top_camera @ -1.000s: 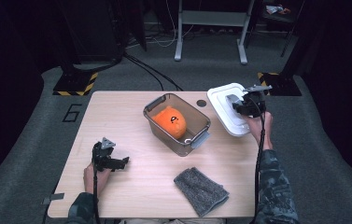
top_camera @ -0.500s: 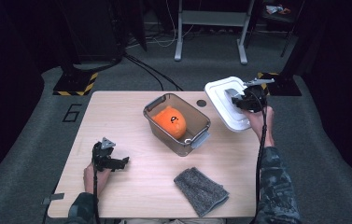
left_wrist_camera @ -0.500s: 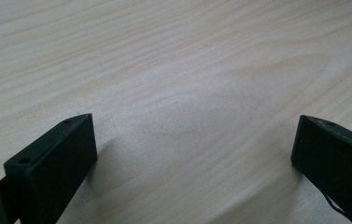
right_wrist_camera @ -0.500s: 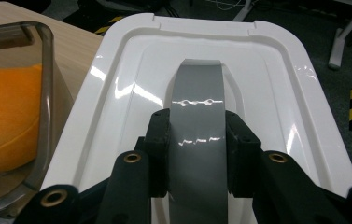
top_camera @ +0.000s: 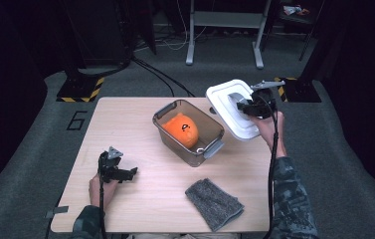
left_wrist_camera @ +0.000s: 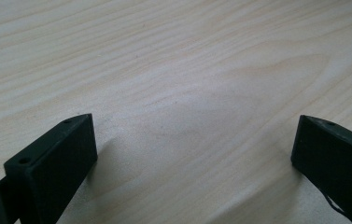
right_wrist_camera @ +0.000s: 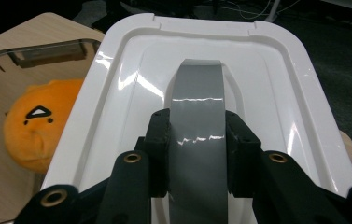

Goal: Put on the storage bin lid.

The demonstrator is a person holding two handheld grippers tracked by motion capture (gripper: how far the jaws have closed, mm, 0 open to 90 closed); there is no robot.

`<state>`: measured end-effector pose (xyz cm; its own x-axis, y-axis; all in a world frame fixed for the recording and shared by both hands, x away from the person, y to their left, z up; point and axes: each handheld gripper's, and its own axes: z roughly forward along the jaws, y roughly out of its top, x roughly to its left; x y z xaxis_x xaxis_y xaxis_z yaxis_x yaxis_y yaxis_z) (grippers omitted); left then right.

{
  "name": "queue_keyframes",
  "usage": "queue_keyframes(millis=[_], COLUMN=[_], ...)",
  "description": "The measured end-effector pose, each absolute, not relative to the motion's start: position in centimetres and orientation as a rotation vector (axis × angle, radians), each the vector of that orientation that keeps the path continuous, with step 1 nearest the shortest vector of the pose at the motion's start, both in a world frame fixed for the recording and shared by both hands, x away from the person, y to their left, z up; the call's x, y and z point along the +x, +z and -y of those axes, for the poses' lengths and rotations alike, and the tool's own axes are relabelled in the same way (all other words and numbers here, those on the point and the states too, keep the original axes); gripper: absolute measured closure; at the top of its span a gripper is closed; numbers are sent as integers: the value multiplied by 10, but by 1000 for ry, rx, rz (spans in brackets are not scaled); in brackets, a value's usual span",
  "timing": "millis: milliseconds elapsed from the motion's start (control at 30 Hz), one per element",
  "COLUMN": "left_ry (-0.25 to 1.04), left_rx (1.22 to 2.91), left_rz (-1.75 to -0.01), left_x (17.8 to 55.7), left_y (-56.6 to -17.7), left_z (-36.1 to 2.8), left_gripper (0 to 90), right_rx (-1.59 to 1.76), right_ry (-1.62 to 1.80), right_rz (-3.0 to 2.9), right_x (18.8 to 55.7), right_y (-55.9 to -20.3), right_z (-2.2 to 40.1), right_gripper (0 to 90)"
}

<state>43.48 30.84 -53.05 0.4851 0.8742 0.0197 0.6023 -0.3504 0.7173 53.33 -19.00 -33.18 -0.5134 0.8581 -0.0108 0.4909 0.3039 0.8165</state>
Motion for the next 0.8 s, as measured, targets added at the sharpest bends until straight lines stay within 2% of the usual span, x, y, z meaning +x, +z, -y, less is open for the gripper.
queue_keyframes(millis=[800], left_ry=[538], left_rx=[2097], left_rz=[-1205], left_x=[435], left_y=[-530], left_z=[-309], left_gripper=[0], right_rx=[1027], right_ry=[1180], right_rz=[-2314], right_x=[522], right_y=[-341], right_z=[102], right_gripper=[666])
